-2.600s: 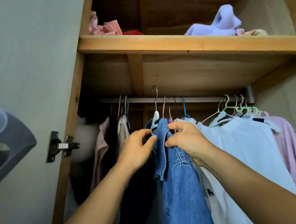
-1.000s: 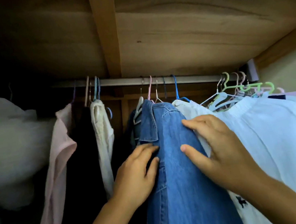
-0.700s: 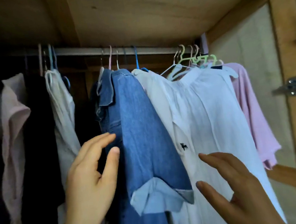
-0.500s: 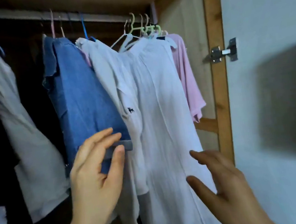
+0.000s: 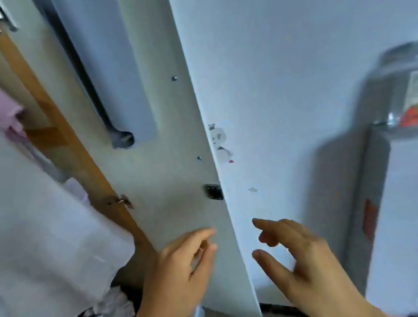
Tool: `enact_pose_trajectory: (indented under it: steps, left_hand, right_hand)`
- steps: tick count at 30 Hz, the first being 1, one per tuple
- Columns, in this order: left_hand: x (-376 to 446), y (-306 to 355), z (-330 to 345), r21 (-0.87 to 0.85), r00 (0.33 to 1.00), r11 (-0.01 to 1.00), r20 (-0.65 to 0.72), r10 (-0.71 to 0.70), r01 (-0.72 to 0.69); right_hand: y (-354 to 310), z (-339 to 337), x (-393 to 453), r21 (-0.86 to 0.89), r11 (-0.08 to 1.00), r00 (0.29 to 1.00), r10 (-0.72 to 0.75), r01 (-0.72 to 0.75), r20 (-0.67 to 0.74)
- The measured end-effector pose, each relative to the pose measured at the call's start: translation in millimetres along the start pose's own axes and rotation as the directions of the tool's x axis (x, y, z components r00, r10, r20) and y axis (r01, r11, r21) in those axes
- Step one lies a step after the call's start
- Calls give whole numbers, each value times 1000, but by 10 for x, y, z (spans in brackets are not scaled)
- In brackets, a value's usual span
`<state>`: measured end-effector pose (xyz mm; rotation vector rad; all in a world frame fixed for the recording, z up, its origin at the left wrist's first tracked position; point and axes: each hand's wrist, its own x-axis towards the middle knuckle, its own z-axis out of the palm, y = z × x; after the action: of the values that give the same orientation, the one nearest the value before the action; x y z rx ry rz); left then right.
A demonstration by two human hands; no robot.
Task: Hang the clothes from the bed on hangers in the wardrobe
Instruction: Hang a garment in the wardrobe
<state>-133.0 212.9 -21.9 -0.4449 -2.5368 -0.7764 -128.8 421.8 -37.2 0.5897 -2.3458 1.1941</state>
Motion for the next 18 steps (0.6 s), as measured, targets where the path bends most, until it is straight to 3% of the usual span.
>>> enact_pose_trajectory:
  steps: [4,9,14,18]
  left_hand:
    - [206,385,641,-129,962,971,163,221,-201]
    - [508,1015,1543,-374,806,870,375,458,-321]
    - [512,1872,2348,-616,539,685,451,711,-388]
    - [134,2532,2743,-747,262,533,464,846,-397]
  right_hand:
    - [408,-447,-515,-89,959,953,254,-270,-164]
    - [650,-913,-1256,-176,803,769,446,-570,-459]
    - [534,-1238,-2034,-189,548,505,510,-815,-696]
    - [234,-1287,-2620,-78,353,256,492,-932,-832]
